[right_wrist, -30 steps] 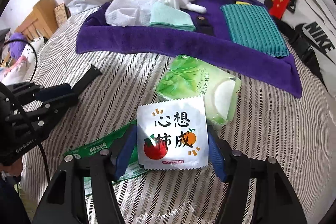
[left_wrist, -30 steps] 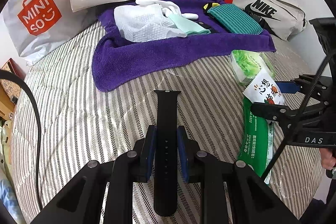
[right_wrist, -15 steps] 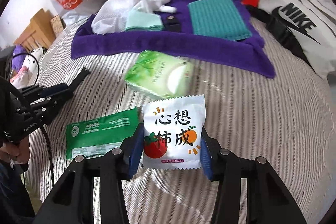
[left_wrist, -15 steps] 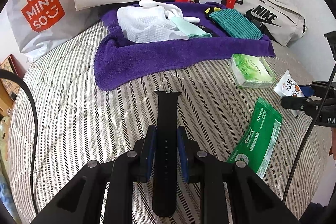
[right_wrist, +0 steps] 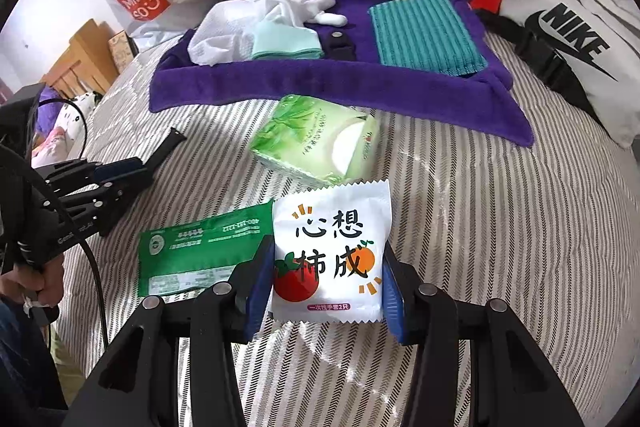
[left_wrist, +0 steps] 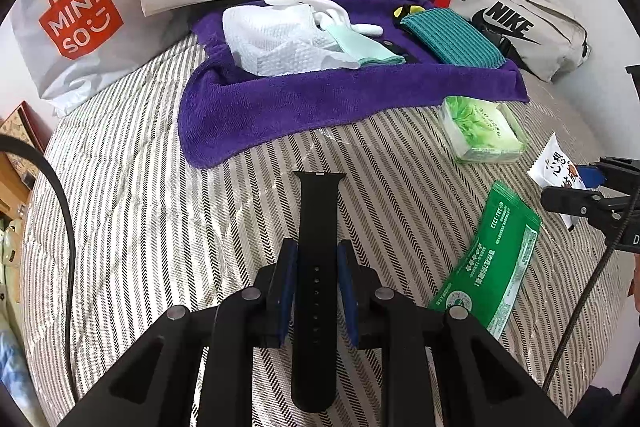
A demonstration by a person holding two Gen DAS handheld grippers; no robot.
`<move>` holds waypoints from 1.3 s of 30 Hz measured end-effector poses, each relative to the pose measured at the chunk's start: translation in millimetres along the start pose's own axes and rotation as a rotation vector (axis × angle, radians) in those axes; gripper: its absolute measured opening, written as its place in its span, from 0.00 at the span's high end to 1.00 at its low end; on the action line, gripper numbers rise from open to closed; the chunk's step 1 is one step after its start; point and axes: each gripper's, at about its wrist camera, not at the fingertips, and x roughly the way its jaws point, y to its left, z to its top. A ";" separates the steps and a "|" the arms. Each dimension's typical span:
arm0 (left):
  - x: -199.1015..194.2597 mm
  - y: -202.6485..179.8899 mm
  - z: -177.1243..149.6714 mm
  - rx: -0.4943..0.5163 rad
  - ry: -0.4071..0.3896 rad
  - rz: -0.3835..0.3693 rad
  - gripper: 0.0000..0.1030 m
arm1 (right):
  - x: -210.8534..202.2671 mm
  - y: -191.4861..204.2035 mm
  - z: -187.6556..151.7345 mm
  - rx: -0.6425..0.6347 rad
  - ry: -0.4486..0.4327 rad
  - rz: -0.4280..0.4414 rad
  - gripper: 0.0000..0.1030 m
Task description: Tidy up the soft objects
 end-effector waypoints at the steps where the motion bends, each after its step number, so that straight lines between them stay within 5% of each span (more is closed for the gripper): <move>1: -1.6 1.0 0.0 -0.003 -0.008 -0.036 0.81 | -1.1 0.1 0.1 -0.003 -0.002 0.002 0.54; 3: -7.7 2.8 0.6 -0.019 -0.029 -0.081 0.81 | -6.4 -0.7 2.4 -0.005 -0.016 0.004 0.54; 22: -35.0 1.9 38.6 -0.050 -0.079 -0.057 0.81 | -25.6 -17.8 46.8 -0.016 -0.075 0.040 0.54; 39: -29.2 20.2 98.7 -0.057 -0.115 -0.076 0.81 | -0.7 -19.8 127.9 -0.034 -0.123 0.051 0.54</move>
